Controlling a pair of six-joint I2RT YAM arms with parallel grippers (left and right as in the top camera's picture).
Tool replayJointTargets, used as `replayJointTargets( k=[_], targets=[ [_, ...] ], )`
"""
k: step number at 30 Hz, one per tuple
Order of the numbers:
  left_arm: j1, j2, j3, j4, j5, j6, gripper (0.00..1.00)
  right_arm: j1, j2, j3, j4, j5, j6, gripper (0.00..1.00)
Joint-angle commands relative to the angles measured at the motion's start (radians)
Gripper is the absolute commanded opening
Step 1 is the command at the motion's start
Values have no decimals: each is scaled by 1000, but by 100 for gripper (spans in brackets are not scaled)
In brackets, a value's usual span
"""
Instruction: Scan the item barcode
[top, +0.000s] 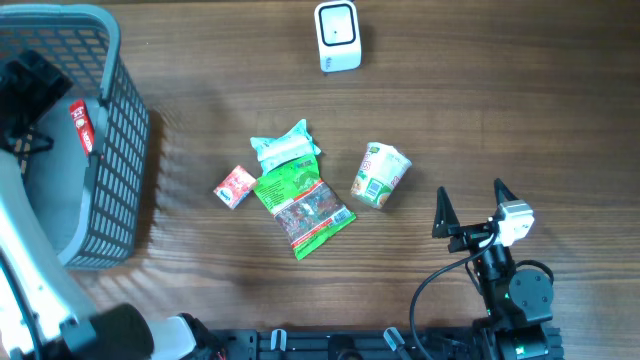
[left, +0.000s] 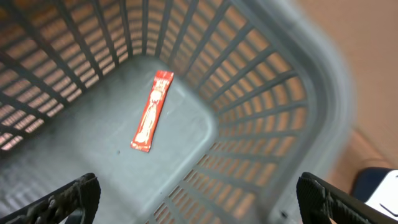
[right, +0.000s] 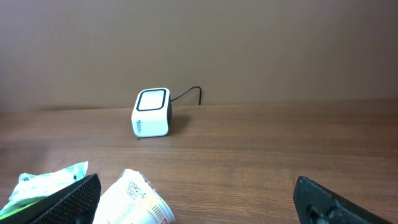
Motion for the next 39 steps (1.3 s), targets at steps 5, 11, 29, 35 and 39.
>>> replayJointTargets(
  k=[5,11,29,35,39],
  targets=[
    [30,243,-22,3,-98,90,88,-2,-5,-1,5,15,-4,100],
    [39,445,-22,12,-67,90,62,-2,-5,-1,5,15,-4,99],
    [62,650,-136,214,-80,93,34,-2,-5,-1,5,15,-4,100],
    [62,568,-69,157,-28,76,4,-2,-5,-1,5,15,-4,100],
    [62,371,15,101,-33,-15,4,-2,-5,-1,5,15,-4,100]
  ],
)
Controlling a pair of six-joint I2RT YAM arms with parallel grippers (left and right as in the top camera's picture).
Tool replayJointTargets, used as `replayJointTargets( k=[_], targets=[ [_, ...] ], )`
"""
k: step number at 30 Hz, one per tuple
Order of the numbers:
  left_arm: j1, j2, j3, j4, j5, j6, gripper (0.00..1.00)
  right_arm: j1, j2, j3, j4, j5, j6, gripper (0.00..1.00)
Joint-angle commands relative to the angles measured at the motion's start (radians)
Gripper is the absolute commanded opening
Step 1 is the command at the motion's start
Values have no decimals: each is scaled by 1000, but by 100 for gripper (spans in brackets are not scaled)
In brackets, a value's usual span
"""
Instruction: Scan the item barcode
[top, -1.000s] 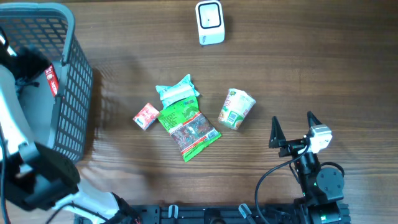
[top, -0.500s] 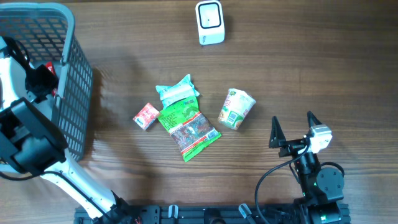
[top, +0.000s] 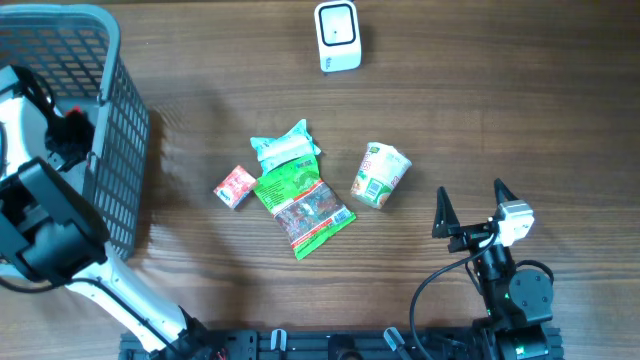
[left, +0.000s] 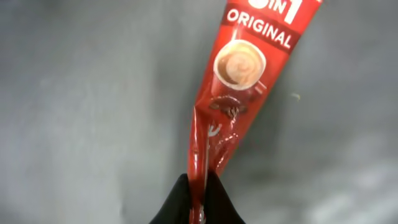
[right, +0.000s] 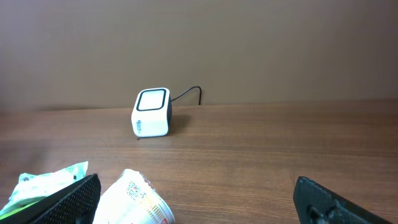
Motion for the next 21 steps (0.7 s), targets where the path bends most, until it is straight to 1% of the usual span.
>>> replayJointTargets(
  k=[1,5,7,9,12,13,14,17,19,21],
  targets=[
    [3,-275,94,-21,19,-93,4,-2,-5,-1,5,15,-3,100],
    [-10,-539,94,-114,21,-158,4,-2,-5,-1,5,15,-4,100],
    [-48,-647,94,-184,38,-160,4,-2,-5,-1,5,15,-4,100],
    [-129,-740,94,-265,39,-160,4,-2,-5,-1,5,15,-4,99],
    [-301,-821,94,-377,28,-161,4,-2,-5,-1,5,15,-4,100],
    [-361,-832,94,-412,1,-175,4,-2,-5,-1,5,15,-3,100],
    [-456,-838,94,-459,-75,-221,4,-2,-5,-1,5,15,-4,100],
    [-685,-822,92,-536,-272,-325,4,-2,-5,-1,5,15,-4,100],
    [-840,-783,92,-575,-397,-401,4,-2,-5,-1,5,15,-3,99],
    [-953,-724,92,-605,-493,-457,4,-2,-5,-1,5,15,-4,100]
  ],
)
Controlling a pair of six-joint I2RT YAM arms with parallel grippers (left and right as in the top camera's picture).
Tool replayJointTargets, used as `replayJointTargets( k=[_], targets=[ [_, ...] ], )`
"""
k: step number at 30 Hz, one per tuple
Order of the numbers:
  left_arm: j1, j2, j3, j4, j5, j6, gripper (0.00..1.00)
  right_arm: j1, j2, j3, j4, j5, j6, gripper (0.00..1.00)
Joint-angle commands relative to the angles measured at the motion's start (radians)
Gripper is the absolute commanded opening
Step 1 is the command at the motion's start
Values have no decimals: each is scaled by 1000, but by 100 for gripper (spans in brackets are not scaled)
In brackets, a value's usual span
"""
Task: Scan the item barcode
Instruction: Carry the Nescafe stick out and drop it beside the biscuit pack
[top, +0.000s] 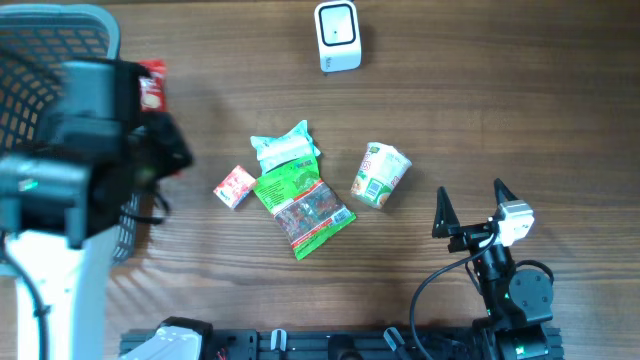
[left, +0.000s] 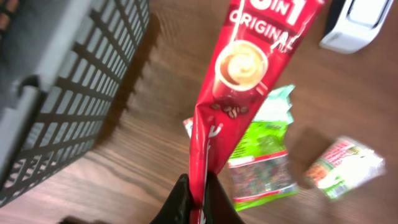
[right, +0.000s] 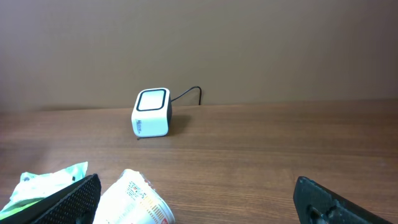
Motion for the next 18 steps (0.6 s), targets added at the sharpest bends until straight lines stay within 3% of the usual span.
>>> replayJointTargets(
  k=[1,7,8,10,11,12,13,14,18],
  targets=[
    [-216,121,-6,-47,-278,-174,4,-2,-5,-1,5,15,-4,100],
    [-370,419,-6,-115,-375,-219,4,-2,-5,-1,5,15,-4,100],
    [-386,471,-6,-118,-384,-219,9,-2,-5,-1,5,15,-4,99],
    [-406,542,-6,-112,-382,-219,25,-2,-5,-1,5,15,-4,100],
    [-415,570,-6,-109,-382,-219,43,-2,-5,-1,5,15,-4,100],
    [-422,586,-6,-106,-381,-218,78,-2,-5,-1,5,15,-4,100],
    [-428,597,-6,-100,-379,-217,95,-2,-5,-1,5,15,-4,100],
    [-431,597,-6,-92,-378,-215,100,-2,-5,-1,5,15,-4,100],
    [-435,568,45,-79,-333,-179,98,-2,-5,-1,5,15,-4,100]
  ],
)
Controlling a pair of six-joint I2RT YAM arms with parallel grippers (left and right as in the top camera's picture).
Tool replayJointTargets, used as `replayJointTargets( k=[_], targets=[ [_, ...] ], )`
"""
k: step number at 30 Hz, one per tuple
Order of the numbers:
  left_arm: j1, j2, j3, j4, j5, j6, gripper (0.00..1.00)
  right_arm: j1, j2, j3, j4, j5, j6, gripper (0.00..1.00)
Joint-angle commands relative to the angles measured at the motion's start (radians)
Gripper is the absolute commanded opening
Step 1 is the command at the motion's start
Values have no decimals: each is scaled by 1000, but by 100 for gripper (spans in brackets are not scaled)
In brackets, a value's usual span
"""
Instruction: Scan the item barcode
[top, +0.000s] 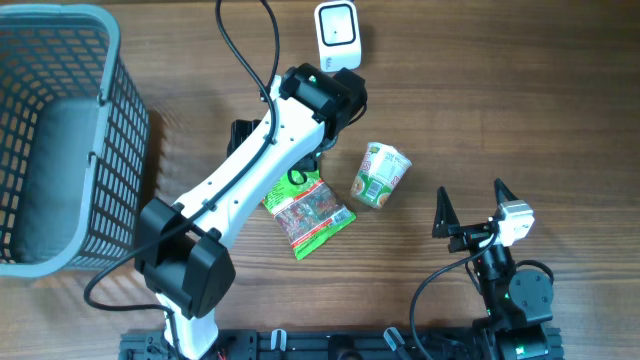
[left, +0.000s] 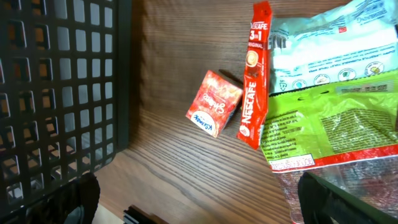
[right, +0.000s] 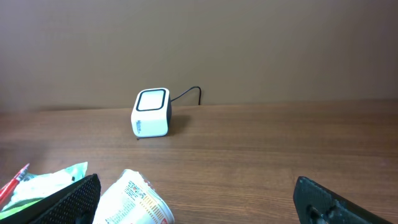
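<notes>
The red coffee sachet (left: 254, 84) lies flat on the table, one end resting on the white-green packet (left: 323, 43) and the green snack packet (left: 336, 124), beside a small red box (left: 213, 111). Its tip shows in the right wrist view (right: 12, 180). My left gripper (left: 196, 190) hangs open above these items, holding nothing; in the overhead view the left arm (top: 270, 150) covers the sachet. The white scanner (top: 337, 35) stands at the table's far edge, also seen from the right wrist (right: 152, 112). My right gripper (top: 469, 192) rests open at the front right.
A grey basket (top: 60, 130) stands at the left with nothing in it; its wall (left: 56, 93) is near the small red box. A cup of noodles (top: 380, 175) lies on its side right of the packets. The scanner's cable runs off behind it.
My left gripper held the sachet in the air next to the basket. Now the sachet lies on the table among the packets, and the gripper is open above it. The right arm is unchanged.
My left gripper was open over the basket, with the sachet lying on its floor. Then it was shut on the sachet inside the basket. Then it held the sachet outside, over the table. Now the sachet lies beside the small red box, released.
</notes>
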Motion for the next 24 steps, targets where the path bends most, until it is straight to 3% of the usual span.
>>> replayJointTargets(
  k=[1,8,14,24],
  targets=[
    [6,-59,94,3,31,39,98,-2,-5,-1,5,13,-4,100],
    [110,-222,242,51,150,126,100,-2,-5,-1,5,13,-4,100],
    [291,-291,242,128,465,309,100,-2,-5,-1,5,13,-4,100],
    [510,-283,241,206,477,321,100,-2,-5,-1,5,13,-4,100]
  ],
)
